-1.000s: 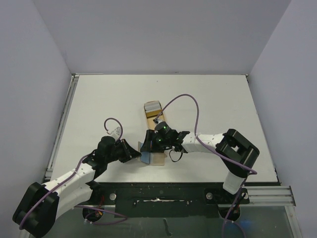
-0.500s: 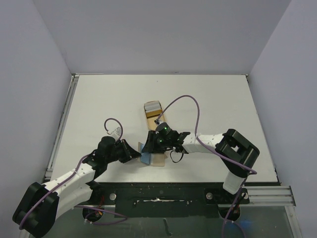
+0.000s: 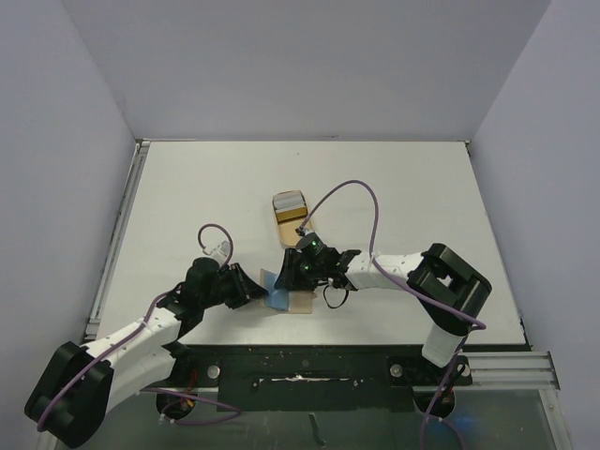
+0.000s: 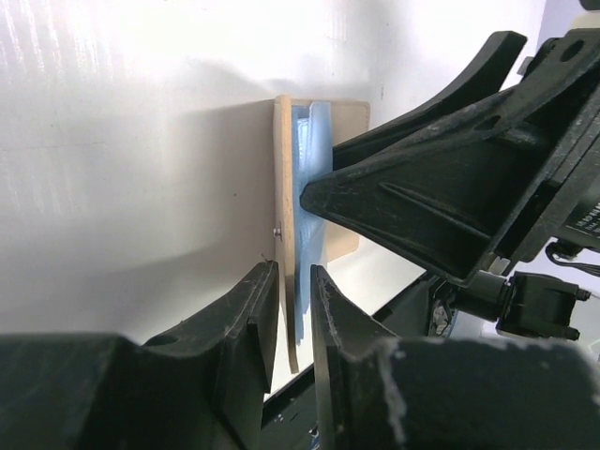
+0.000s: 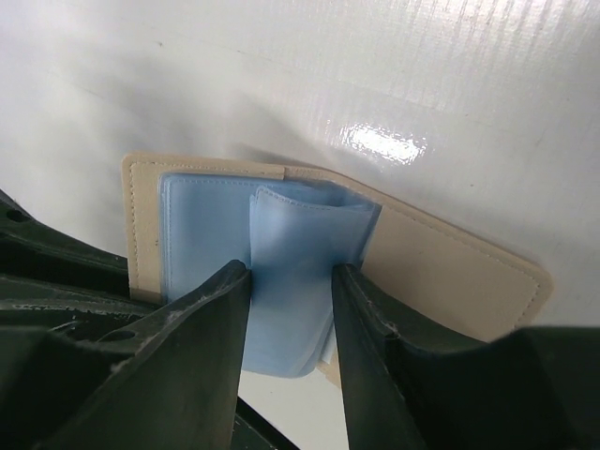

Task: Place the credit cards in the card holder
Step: Open the card holder at the center of the board.

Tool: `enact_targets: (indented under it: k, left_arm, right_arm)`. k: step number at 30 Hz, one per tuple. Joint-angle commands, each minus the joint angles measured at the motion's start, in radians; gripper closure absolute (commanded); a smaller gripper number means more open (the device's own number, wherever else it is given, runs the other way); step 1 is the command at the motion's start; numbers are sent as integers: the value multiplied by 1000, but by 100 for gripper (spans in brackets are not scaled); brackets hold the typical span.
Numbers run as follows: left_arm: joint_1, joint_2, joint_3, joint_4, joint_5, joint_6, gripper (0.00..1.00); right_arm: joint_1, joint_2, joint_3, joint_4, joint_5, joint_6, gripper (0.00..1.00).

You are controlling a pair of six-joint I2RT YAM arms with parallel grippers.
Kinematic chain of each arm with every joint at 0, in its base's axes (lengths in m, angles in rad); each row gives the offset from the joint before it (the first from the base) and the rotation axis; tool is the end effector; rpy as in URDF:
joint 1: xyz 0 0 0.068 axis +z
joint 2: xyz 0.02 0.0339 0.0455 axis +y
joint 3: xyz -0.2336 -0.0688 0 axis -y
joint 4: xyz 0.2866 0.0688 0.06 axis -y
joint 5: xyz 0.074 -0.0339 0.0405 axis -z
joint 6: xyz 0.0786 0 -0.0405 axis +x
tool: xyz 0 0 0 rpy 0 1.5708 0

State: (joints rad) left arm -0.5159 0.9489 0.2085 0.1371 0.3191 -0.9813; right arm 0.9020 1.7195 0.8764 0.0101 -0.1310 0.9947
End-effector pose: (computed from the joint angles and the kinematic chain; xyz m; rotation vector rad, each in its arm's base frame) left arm 0.2126 -0.1489 0.0700 -0.3547 2.3733 -1.1370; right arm 0.2351 0.3141 0.0580 0.0558 2.6591 0.9368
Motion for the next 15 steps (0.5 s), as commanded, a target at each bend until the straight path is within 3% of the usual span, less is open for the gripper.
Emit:
enact_targets:
  k: [1, 15]
  left_arm:
    - [-1, 23, 48, 32, 8, 21, 80]
    - [-1, 23, 60, 26, -26, 19, 78]
  right_arm:
    - [-7, -21, -5, -4, 19, -32, 61]
    - [-6, -26, -14, -21, 28, -51, 64]
